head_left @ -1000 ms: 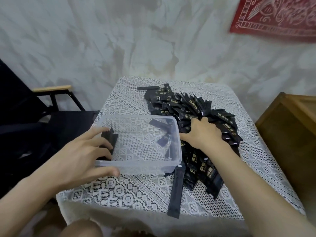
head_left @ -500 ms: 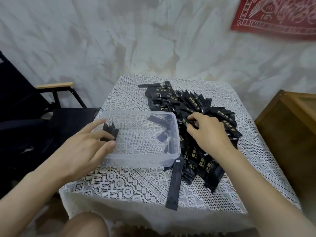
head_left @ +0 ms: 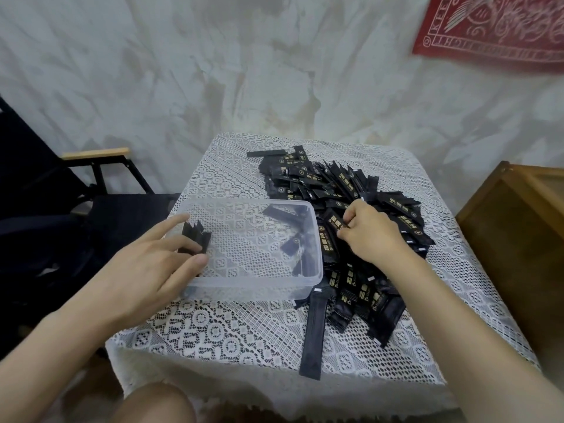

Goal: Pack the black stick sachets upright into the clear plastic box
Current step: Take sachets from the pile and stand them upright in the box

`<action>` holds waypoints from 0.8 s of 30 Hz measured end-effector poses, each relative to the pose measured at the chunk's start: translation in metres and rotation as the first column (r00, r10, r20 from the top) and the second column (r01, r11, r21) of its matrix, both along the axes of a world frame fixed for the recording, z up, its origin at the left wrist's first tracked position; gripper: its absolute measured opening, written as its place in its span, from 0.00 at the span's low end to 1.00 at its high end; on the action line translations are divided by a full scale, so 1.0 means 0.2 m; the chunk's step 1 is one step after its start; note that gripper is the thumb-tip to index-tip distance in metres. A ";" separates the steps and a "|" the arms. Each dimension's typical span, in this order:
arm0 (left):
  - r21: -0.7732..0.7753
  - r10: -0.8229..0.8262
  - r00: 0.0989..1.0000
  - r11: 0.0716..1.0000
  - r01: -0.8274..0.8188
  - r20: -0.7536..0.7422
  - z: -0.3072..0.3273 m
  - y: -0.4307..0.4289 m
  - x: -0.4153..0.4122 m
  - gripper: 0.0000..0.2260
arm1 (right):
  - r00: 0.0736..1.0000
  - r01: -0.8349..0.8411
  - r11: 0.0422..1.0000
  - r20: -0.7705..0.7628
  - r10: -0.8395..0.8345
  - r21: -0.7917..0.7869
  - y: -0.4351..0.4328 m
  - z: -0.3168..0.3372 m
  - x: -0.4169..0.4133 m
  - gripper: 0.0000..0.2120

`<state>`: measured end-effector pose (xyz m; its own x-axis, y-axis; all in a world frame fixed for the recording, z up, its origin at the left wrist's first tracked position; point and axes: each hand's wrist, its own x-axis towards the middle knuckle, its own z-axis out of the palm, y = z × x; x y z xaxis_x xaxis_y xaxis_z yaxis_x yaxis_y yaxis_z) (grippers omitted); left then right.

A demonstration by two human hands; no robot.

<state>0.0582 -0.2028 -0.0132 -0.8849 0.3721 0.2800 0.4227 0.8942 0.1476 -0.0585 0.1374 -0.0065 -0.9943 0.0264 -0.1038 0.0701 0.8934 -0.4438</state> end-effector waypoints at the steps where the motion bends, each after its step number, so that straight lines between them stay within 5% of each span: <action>1: -0.003 -0.004 1.000 1.000 0.004 -0.011 0.00 0.00 0.00 0.35 | 1.000 -0.008 1.000 0.027 0.008 -0.020 0.01 0.02 0.00 0.16; 3: -0.012 -0.013 0.999 1.000 0.012 -0.031 0.00 -0.01 0.00 0.34 | 0.996 -0.045 0.999 0.079 0.046 -0.012 0.01 0.07 0.01 0.21; 6: -0.030 -0.028 0.998 0.999 0.027 -0.055 0.00 -0.01 0.00 0.33 | 0.984 -0.122 0.989 0.136 0.111 0.078 -0.02 0.08 0.03 0.16; 10: -0.027 -0.029 0.998 0.999 0.028 -0.054 -0.01 -0.01 0.00 0.32 | 0.983 -0.119 0.983 0.158 0.097 0.137 -0.10 0.05 0.02 0.25; 12: -0.021 -0.032 0.998 0.999 0.031 -0.051 -0.01 -0.01 0.00 0.32 | 0.983 -0.112 0.982 0.158 0.088 0.153 -0.12 0.04 0.02 0.21; 17: 0.006 -0.017 0.999 1.000 0.018 -0.042 -0.02 -0.02 0.00 0.31 | 0.993 -0.049 0.997 0.112 0.043 0.052 -0.11 0.02 0.03 0.08; 24: 0.042 0.011 1.000 0.999 -0.010 -0.026 -0.03 -0.01 0.00 0.31 | 1.000 -0.023 0.955 0.009 0.027 -0.295 -0.03 0.09 0.05 0.10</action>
<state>0.0588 -0.2044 -0.0183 -0.8809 0.3505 0.3180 0.4177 0.8917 0.1743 -0.0483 0.1324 0.0106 -0.9927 -0.0318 -0.1163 0.0573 0.7245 -0.6869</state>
